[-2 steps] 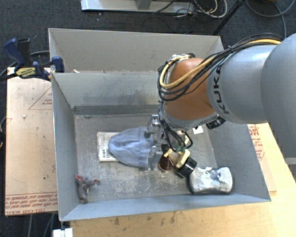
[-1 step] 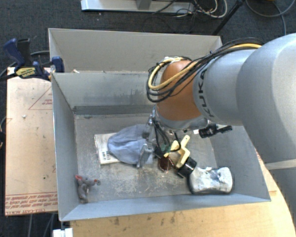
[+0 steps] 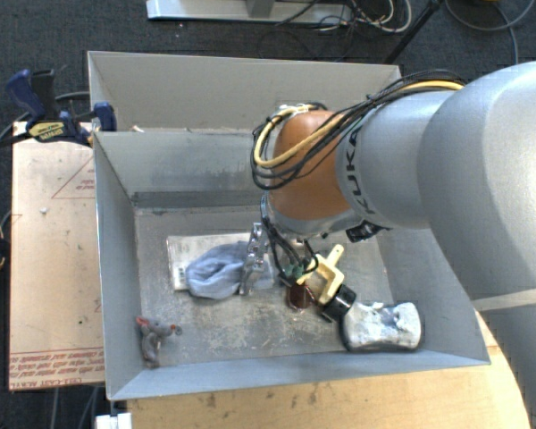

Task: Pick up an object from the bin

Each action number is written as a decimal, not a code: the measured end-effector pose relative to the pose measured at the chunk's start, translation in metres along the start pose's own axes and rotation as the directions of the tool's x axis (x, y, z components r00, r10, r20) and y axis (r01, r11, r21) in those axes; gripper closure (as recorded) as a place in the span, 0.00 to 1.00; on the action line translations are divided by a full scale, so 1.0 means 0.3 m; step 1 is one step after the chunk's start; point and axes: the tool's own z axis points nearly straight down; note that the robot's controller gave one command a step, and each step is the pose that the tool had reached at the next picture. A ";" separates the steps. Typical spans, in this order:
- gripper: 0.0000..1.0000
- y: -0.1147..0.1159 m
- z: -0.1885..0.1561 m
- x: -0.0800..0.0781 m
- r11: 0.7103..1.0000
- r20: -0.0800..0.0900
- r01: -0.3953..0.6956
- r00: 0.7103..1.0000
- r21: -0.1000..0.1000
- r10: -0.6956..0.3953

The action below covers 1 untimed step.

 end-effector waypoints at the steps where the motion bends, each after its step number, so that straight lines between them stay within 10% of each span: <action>1: 1.00 0.000 0.000 0.000 1.000 0.000 0.000 1.000 0.000 0.000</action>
Offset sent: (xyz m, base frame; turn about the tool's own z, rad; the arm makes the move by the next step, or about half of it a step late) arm -0.0479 -0.0143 0.1030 -0.0588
